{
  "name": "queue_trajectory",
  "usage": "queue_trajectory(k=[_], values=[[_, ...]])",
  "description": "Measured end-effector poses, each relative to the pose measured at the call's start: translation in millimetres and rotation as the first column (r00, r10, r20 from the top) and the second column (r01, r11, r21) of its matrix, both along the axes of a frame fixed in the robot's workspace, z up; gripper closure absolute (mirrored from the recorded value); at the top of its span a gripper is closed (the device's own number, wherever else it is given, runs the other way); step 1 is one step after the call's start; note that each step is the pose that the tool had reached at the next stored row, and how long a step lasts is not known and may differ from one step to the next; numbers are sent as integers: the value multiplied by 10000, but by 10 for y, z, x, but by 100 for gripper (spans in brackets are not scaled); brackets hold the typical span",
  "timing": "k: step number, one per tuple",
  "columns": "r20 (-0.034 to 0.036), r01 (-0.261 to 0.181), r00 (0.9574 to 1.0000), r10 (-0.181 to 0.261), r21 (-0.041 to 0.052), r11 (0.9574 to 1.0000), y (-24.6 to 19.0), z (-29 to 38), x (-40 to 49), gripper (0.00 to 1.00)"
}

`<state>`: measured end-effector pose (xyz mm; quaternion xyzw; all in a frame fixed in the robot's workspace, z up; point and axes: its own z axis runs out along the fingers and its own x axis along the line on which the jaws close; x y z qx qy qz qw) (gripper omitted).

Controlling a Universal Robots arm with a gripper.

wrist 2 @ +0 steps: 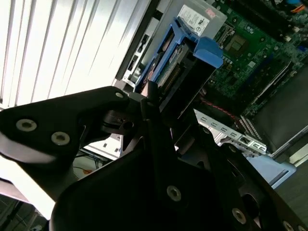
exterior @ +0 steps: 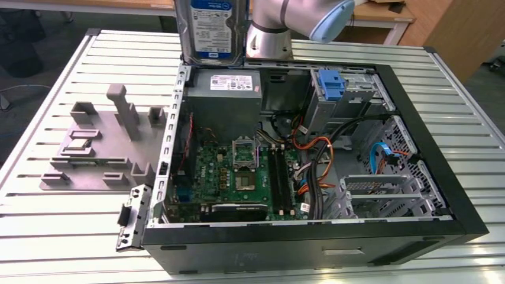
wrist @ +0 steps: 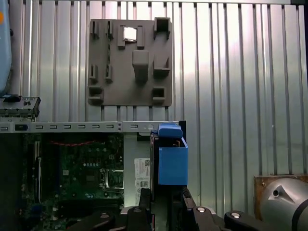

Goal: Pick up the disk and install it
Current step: 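Pick up the disk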

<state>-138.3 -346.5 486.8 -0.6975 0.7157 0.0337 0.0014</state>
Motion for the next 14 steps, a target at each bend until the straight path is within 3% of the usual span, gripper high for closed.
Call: queue_trajectory(k=[14], values=[[0,-1,10000,1,0,10000,0,-4,484,65]])
